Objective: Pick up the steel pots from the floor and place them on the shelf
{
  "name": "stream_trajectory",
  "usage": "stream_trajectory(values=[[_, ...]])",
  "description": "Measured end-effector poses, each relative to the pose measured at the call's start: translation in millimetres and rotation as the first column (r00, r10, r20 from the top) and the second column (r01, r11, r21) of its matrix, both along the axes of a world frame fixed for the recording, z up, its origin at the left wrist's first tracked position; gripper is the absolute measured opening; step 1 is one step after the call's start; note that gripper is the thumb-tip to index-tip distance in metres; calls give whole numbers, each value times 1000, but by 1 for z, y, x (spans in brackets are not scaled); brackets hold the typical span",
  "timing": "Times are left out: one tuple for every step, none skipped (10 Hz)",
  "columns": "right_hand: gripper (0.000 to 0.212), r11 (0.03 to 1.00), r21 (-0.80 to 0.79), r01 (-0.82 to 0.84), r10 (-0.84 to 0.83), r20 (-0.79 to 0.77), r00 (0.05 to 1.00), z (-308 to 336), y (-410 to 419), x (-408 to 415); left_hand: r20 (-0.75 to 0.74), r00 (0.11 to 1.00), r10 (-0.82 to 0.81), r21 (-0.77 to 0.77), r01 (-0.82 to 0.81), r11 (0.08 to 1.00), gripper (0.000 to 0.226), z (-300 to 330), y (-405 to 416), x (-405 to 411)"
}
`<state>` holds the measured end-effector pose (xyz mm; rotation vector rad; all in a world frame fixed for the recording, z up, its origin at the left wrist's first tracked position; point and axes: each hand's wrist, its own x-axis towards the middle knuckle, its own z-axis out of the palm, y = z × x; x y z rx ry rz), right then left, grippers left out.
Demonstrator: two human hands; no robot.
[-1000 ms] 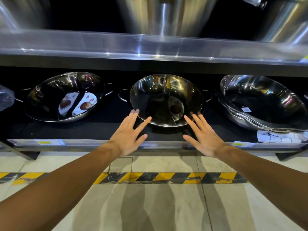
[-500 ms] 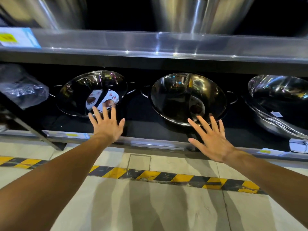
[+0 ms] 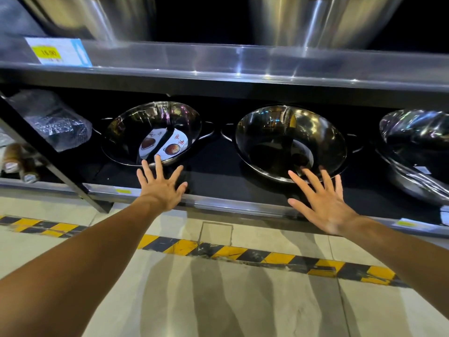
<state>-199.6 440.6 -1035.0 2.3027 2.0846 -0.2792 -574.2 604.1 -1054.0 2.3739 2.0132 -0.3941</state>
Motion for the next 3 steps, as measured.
stream_trajectory(values=[[72,1000,18,4,-4,20,1000,5,1,2,47,998,-47,23,46,999,67,5,-4,1],[71,986,167,-24,15,59,998,8,-1,-10,179,972,-153,148,127,981,66,12,-21,-5],[64,949,292,-119,136,-38,990,12,-3,-44,306,909,-284,265,205,942,67,27,-52,-10]])
